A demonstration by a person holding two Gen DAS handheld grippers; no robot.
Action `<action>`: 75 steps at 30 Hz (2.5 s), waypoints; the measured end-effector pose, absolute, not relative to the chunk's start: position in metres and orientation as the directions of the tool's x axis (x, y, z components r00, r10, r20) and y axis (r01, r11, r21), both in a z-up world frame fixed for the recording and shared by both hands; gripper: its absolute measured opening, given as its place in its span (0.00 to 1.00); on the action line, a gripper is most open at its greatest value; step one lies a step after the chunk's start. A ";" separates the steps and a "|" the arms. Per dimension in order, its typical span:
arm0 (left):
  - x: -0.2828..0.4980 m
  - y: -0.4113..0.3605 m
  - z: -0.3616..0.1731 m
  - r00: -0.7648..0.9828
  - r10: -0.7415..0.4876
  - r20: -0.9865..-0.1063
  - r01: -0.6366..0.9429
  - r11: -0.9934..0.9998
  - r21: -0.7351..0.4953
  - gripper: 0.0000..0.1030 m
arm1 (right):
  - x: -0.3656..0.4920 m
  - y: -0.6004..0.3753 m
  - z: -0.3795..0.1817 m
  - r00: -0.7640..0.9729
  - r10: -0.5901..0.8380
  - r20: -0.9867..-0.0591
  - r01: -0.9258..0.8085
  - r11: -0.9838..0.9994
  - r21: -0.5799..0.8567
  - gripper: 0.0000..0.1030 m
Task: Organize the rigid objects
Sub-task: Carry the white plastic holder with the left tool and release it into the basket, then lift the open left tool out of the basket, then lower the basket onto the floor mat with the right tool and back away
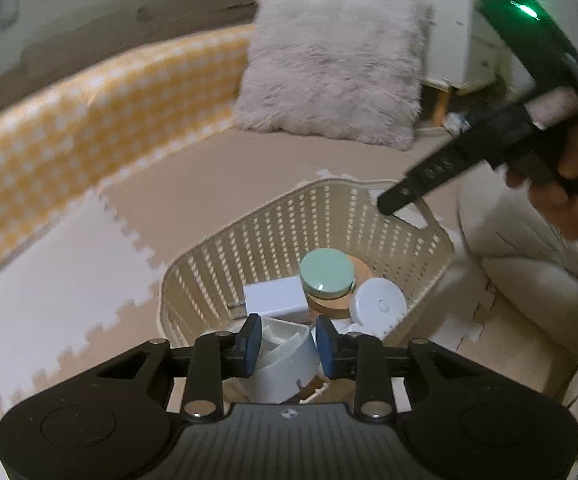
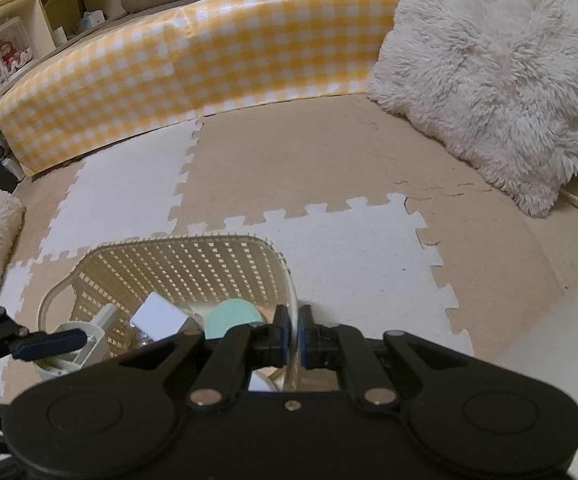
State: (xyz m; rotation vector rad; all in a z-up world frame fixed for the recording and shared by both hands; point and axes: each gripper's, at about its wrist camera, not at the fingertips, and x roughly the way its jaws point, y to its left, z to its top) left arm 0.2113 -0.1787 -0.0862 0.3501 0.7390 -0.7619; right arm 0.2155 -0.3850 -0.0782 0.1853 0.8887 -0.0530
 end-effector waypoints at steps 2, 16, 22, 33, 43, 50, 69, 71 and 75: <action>0.213 -0.172 -0.085 0.481 -0.512 -0.712 0.722 0.692 -0.010 0.44 | 0.216 -0.385 -0.078 0.630 0.032 -0.776 0.122 0.983 0.139 0.05; 0.202 -0.161 -0.068 0.457 -0.529 -0.716 0.709 0.703 -0.067 0.79 | 0.216 -0.385 -0.078 0.629 0.031 -0.777 0.120 0.983 0.136 0.05; 0.193 -0.162 -0.059 0.453 -0.534 -0.713 0.706 0.704 -0.078 0.98 | 0.216 -0.385 -0.078 0.629 0.030 -0.777 0.120 0.983 0.136 0.05; 0.183 -0.155 -0.044 0.481 -0.525 -0.702 0.636 0.760 -0.133 1.00 | 0.216 -0.385 -0.078 0.629 0.029 -0.777 0.120 0.984 0.134 0.06; 0.171 -0.136 -0.029 0.557 -0.515 -0.652 0.522 0.827 -0.208 1.00 | 0.209 -0.383 -0.068 0.644 0.016 -0.765 0.109 0.988 0.112 0.13; 0.158 -0.122 -0.016 0.629 -0.472 -0.618 0.436 0.872 -0.223 1.00 | 0.183 -0.375 -0.033 0.708 0.007 -0.706 0.099 0.989 0.108 0.32; 0.097 -0.106 0.020 0.762 -0.357 -0.540 0.327 0.932 -0.155 1.00 | 0.061 -0.347 0.022 0.801 -0.021 -0.599 0.075 0.995 0.066 0.84; 0.093 -0.105 0.020 0.766 -0.353 -0.537 0.322 0.934 -0.155 1.00 | 0.052 -0.345 0.022 0.809 -0.033 -0.586 0.081 0.995 0.056 0.89; 0.086 -0.105 0.018 0.782 -0.305 -0.543 0.289 0.950 -0.118 1.00 | 0.039 -0.342 0.021 0.824 -0.046 -0.564 0.082 0.996 0.040 0.98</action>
